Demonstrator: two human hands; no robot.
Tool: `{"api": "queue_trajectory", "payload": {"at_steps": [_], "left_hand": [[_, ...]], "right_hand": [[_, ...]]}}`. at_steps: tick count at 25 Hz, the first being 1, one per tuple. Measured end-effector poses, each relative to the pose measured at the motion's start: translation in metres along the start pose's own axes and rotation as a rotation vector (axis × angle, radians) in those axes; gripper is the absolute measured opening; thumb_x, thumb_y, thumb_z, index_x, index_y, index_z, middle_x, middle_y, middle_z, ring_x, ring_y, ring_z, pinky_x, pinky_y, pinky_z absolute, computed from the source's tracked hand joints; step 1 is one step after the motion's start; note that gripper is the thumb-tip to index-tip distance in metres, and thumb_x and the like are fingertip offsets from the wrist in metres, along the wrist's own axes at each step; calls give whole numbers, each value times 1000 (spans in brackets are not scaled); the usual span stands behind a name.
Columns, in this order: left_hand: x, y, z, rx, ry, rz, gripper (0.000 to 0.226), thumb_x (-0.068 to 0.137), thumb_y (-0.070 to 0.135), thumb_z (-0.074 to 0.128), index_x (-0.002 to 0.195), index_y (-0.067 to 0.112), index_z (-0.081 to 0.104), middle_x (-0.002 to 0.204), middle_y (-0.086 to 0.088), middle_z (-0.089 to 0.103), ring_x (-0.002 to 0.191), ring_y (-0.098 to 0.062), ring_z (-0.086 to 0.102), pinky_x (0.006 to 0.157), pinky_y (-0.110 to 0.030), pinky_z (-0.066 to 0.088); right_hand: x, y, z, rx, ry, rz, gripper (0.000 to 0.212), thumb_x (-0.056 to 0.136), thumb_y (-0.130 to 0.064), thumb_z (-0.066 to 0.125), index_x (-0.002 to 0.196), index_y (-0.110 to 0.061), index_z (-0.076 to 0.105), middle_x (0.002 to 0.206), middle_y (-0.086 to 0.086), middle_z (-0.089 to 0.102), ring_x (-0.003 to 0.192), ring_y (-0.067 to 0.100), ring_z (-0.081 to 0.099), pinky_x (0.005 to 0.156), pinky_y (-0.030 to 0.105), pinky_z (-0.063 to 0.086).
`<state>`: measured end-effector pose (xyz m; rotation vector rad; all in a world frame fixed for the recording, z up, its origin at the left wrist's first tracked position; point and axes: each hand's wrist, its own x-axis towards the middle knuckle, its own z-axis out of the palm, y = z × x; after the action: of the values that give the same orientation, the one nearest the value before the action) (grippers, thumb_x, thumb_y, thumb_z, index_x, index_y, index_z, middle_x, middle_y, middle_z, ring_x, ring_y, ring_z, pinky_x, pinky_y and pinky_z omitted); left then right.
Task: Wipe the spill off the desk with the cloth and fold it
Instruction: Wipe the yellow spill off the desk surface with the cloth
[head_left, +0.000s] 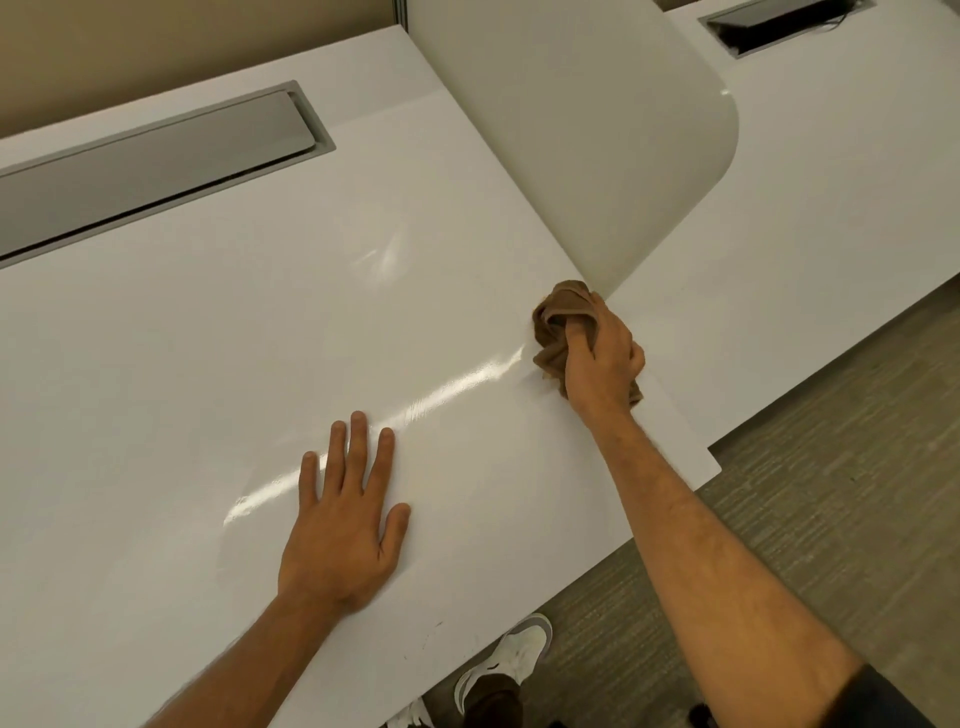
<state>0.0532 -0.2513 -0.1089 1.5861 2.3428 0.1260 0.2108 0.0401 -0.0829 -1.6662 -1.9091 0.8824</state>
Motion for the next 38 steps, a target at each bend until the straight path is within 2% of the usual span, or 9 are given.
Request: {"api": "queue_trajectory", "payload": {"at_steps": [8, 11, 14, 15, 17, 19, 22, 30, 38], "left_hand": [[0, 0, -1, 23, -6, 7, 77, 103, 51, 26, 168, 18, 2, 176, -9, -10, 163, -31, -6, 128, -53, 1], [0, 0, -2, 24, -10, 5, 77, 103, 50, 27, 168, 17, 3, 176, -9, -10, 163, -31, -6, 129, -51, -2], [1, 1, -3, 12, -8, 3, 76, 103, 50, 28, 168, 17, 4, 176, -9, -10, 163, -31, -6, 129, -51, -2], [1, 1, -3, 9, -13, 2, 76, 103, 50, 28, 168, 17, 5, 176, -9, -9, 163, -31, -6, 129, -52, -1], [1, 2, -3, -4, -22, 0, 76, 103, 51, 27, 168, 17, 5, 176, -9, -10, 163, -31, -7, 129, -54, 2], [1, 2, -4, -13, -36, -9, 77, 103, 52, 26, 168, 17, 3, 176, -9, -11, 163, -30, -9, 129, -56, 5], [2, 3, -5, -9, -49, -13, 77, 103, 51, 26, 168, 17, 3, 176, -10, -11, 163, -31, -10, 129, -59, 8], [2, 3, -4, 1, -53, -13, 77, 103, 53, 24, 168, 17, 0, 176, -10, -13, 163, -31, -10, 129, -59, 9], [2, 3, -6, 4, -58, -10, 79, 103, 55, 23, 168, 16, 1, 176, -11, -12, 163, -32, -9, 129, -60, 9]], "right_hand": [[-58, 15, -13, -141, -107, -401, 42, 91, -21, 51, 130, -25, 65, 139, -3, 63, 128, 19, 56, 111, 45, 34], [-69, 9, -29, 369, 27, 57, 24, 100, -37, 47, 98, -41, 71, 83, -11, 74, 75, 7, 69, 70, 38, 61], [-51, 6, -51, 636, 156, 227, 31, 102, -48, 47, 90, -29, 67, 63, -8, 62, 50, 6, 56, 43, 29, 47], [-44, 6, -53, 592, 152, 198, 30, 102, -48, 46, 97, -28, 68, 72, -5, 66, 58, 9, 61, 50, 34, 50], [-32, 10, -40, 214, 76, 111, 38, 104, -43, 42, 136, -29, 58, 126, 4, 68, 109, 21, 65, 92, 51, 52], [-28, 19, -13, -350, 36, 39, 63, 104, -50, 40, 159, -23, 28, 164, 10, 31, 145, 33, 35, 116, 54, 27], [-22, 9, 10, -540, 60, -50, 83, 96, -67, 42, 161, -20, 21, 166, 14, 25, 144, 38, 33, 111, 55, 27], [8, -24, 46, -575, -55, -246, 89, 87, -74, 47, 160, -30, 22, 167, 5, 25, 139, 35, 37, 110, 56, 29], [-113, 14, 37, -510, -216, -708, 80, 88, -67, 54, 157, -33, 32, 166, 3, 29, 141, 32, 40, 113, 55, 26]]}}
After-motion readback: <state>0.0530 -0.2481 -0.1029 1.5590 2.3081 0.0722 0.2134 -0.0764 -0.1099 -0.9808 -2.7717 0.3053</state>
